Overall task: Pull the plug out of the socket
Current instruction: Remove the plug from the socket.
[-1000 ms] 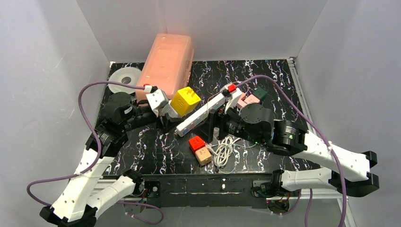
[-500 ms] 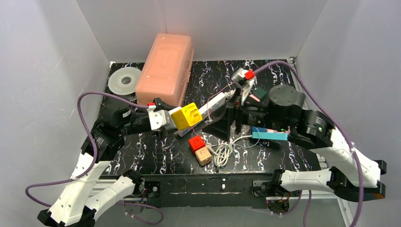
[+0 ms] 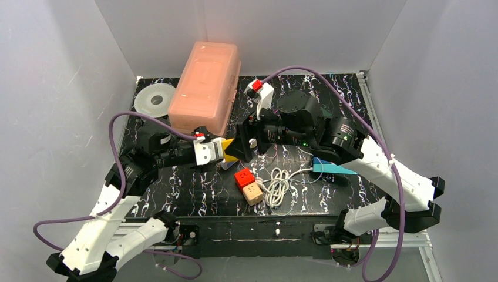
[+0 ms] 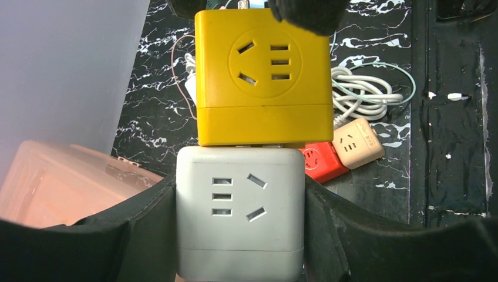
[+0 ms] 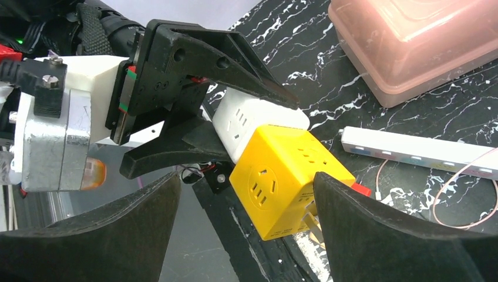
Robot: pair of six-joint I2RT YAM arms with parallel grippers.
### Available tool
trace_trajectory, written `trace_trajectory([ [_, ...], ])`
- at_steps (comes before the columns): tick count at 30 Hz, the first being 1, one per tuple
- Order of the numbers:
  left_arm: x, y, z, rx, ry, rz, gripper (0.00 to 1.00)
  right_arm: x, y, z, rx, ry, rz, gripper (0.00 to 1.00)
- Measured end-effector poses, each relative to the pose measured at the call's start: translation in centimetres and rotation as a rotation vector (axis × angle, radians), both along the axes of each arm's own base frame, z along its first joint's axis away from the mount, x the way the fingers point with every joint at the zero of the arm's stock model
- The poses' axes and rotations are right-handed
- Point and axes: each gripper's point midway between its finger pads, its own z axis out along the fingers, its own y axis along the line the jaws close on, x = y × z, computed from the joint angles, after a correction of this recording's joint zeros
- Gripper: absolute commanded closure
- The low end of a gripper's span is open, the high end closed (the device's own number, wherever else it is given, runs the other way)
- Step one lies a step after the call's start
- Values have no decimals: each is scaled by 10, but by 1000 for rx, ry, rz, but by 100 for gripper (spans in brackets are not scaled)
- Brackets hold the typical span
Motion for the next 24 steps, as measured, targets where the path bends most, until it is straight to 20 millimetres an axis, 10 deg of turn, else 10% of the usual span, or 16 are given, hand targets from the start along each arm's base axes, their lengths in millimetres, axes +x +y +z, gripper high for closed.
trace_trajectory([
  [17,-7,5,18,-30,-98,-15,100,11,-59,-4,47,-21,-157,8],
  [24,-7,6,23,-39,-127,-11,100,0,-31,-38,108,97,-57,7],
])
